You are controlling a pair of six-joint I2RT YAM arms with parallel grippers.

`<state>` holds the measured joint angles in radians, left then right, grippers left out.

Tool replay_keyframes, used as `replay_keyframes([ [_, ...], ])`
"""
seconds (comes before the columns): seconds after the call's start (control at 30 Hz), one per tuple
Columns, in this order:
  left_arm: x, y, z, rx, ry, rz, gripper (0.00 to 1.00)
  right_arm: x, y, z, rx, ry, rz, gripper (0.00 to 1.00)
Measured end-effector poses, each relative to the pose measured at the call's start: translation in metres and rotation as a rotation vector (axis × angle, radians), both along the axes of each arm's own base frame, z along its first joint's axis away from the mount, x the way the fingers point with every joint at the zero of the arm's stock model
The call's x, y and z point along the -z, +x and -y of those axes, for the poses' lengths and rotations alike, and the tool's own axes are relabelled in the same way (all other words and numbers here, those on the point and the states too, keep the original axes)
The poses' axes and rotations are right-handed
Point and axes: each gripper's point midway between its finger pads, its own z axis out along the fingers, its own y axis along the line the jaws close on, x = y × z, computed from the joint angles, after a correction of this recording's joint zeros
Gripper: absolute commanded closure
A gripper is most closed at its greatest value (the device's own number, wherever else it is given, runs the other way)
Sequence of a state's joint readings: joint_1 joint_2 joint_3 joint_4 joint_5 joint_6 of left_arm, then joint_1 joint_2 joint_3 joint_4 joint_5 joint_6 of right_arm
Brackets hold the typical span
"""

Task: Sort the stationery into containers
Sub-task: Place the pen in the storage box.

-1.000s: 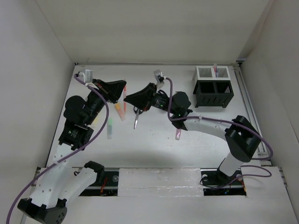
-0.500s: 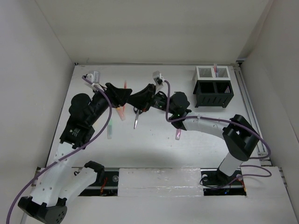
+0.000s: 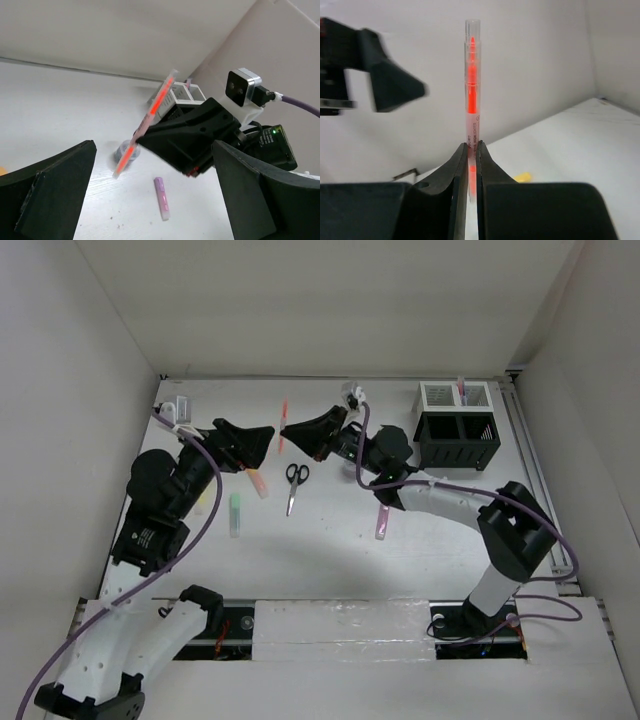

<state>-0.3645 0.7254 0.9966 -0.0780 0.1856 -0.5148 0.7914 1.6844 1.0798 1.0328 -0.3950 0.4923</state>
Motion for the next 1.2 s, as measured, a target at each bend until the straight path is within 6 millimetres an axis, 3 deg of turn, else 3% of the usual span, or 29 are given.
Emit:
replay_keyframes([
  [0.13,-0.005,-0.006,-0.021,-0.097,0.022,-0.004,0.0,0.013,0.047,0.031,0.142,-0.059,-0.004,1.0],
  [0.23,0.004,-0.01,-0.042,-0.197,0.048,-0.034,0.0,0.019,0.093,0.076,0.305,-0.118,-0.006,1.0],
  [0.33,0.014,-0.015,-0.061,-0.284,0.068,-0.048,0.0,0.017,0.138,0.143,0.531,-0.195,0.024,1.0],
  [0.4,0.03,-0.014,-0.066,-0.309,0.09,-0.064,0.0,0.012,0.163,0.198,0.698,-0.247,0.046,1.0],
  [0.53,0.068,-0.011,-0.069,-0.323,0.164,-0.142,0.0,0.006,0.194,0.299,0.931,-0.314,0.072,1.0],
  [0.63,0.079,-0.008,-0.071,-0.338,0.191,-0.173,0.0,0.012,0.209,0.365,1.067,-0.351,0.045,1.0],
  [0.7,0.079,-0.008,-0.073,-0.346,0.195,-0.172,0.0,0.016,0.217,0.396,1.135,-0.371,0.026,1.0],
  [0.93,0.079,-0.008,-0.072,-0.34,0.197,-0.169,0.0,0.042,0.249,0.437,1.207,-0.436,-0.012,1.0],
  [1.2,0.079,-0.009,-0.069,-0.325,0.198,-0.168,0.0,0.108,0.272,0.475,1.232,-0.521,-0.15,1.0],
])
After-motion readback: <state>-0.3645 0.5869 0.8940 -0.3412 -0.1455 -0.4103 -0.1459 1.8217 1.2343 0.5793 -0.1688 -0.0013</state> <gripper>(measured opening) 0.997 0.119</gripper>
